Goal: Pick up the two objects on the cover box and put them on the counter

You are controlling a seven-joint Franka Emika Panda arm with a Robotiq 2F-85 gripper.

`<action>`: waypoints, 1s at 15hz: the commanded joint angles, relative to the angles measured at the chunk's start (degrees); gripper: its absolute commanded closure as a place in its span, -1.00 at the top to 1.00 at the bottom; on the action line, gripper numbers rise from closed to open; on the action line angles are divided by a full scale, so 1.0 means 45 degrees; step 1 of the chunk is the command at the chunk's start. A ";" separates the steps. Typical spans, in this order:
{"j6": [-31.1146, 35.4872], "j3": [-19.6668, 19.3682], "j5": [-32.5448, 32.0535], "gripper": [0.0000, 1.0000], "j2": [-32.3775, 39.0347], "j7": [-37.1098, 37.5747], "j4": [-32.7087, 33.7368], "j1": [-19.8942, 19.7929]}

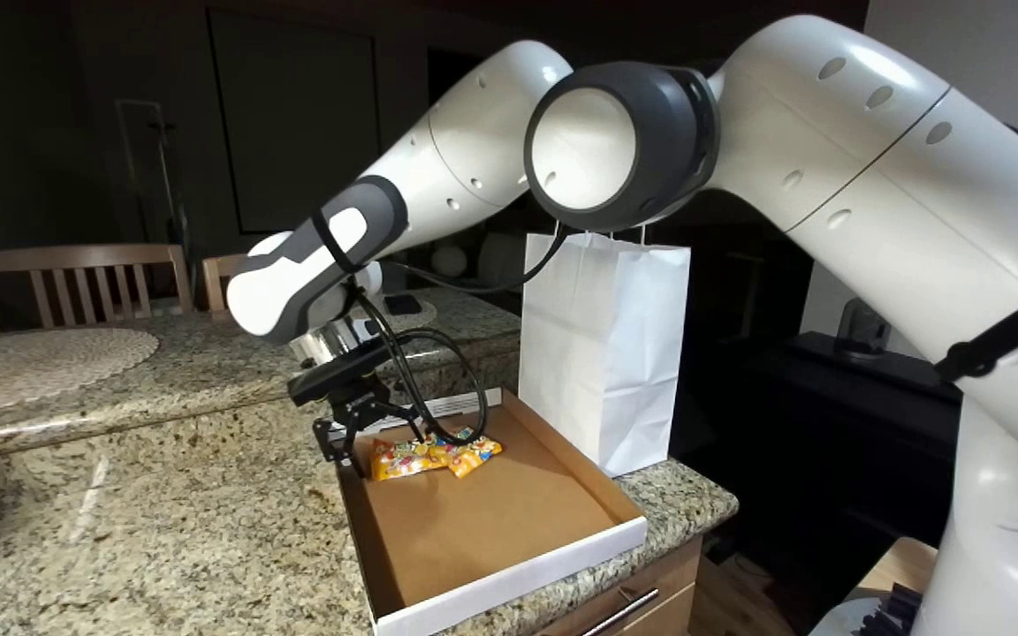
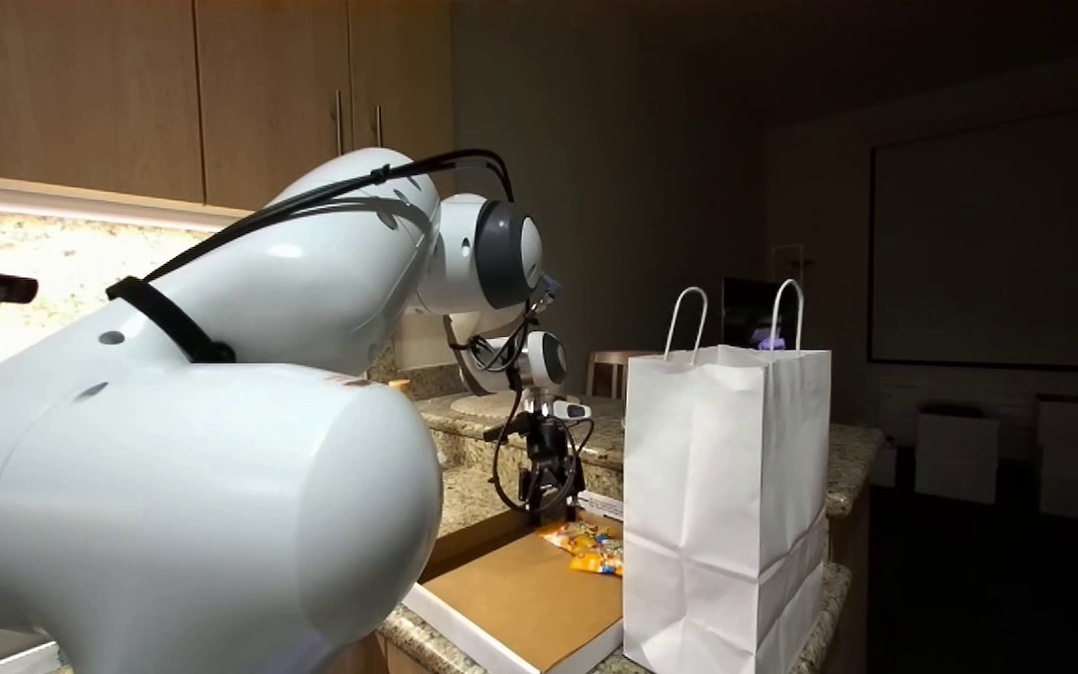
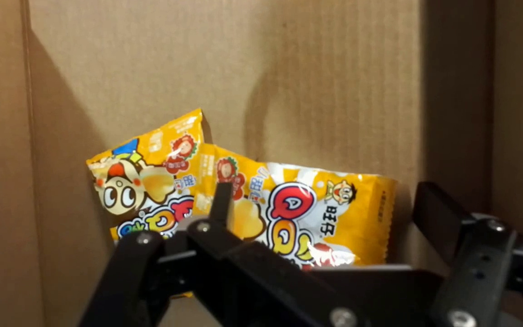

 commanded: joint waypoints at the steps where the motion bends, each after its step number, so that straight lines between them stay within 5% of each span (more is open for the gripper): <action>1: -0.0464 -0.0109 -0.0343 1.00 0.0364 0.0530 0.0561 -0.0061; 15: 0.1836 -0.0298 0.0139 1.00 -0.0771 0.1390 -0.0642 -0.0727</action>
